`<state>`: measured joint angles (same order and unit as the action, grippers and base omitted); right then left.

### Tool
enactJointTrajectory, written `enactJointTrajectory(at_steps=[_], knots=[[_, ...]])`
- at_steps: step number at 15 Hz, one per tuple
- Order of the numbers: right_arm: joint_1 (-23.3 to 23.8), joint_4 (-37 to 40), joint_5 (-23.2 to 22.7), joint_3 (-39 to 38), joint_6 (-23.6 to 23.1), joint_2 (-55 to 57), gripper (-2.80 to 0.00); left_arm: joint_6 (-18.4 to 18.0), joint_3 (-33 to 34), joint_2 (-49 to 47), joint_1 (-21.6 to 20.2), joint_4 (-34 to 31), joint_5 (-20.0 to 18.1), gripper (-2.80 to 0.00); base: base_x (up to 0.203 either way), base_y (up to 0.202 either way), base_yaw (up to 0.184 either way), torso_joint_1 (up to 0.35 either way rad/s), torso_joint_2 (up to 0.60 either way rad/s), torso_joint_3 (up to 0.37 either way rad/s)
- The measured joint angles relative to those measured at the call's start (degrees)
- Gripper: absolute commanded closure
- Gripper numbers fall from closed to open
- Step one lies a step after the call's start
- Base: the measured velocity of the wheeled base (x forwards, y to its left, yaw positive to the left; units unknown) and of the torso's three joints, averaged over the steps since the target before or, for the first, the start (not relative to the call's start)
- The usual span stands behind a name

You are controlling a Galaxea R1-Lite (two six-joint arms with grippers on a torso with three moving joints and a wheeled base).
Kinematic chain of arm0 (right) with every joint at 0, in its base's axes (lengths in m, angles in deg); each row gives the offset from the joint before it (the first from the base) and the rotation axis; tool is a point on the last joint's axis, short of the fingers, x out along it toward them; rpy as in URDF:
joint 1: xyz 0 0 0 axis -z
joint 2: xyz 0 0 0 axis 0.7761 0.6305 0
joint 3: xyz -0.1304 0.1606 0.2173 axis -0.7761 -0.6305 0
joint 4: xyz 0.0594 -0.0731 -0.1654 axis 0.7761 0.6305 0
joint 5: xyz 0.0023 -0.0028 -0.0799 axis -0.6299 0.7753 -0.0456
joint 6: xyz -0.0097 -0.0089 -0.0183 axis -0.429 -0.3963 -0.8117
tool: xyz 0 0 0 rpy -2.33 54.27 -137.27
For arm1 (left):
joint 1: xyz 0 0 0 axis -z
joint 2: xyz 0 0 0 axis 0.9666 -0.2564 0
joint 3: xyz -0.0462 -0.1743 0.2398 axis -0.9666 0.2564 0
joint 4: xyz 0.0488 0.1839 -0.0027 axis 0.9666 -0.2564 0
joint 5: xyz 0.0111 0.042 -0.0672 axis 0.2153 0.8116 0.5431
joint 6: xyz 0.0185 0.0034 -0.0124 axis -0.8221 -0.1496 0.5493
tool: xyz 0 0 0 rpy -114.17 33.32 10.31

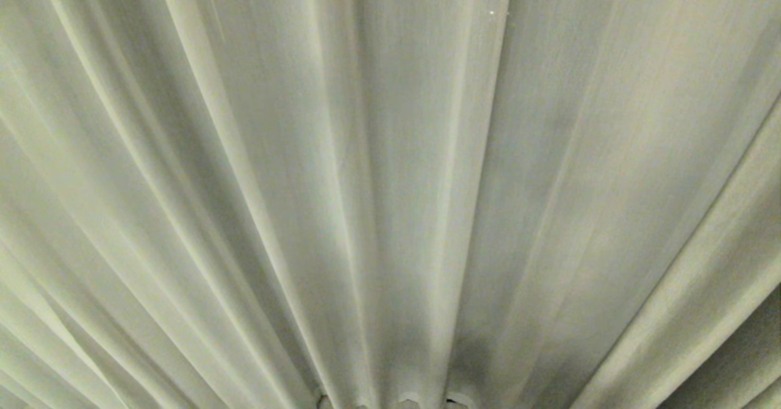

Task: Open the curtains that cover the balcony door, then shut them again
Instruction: Close the outer curtains on both sides

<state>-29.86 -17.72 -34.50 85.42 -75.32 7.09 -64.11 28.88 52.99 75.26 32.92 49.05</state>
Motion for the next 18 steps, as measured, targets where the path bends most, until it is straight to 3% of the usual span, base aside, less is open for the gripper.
enactJointTrajectory(at_steps=[6,13,18], knots=[[0.7,-11.8,-0.1,1.4,0.0,7.5,-2.80,0.0,0.0,0.0,0.0,0.0,0.0,0.00,0.000,0.000,0.000,0.000,0.00,0.000],[5.7,-12.4,-0.3,10.8,-0.1,17.8,-2.80,0.0,0.0,0.0,0.0,0.0,0.0,0.00,0.000,0.000,0.000,0.000,0.00,0.000],[6.1,-17.8,-7.7,16.2,1.6,26.1,-2.80,0.0,0.0,0.0,0.0,0.0,0.0,0.00,0.000,0.000,0.000,0.000,0.00,0.000]])
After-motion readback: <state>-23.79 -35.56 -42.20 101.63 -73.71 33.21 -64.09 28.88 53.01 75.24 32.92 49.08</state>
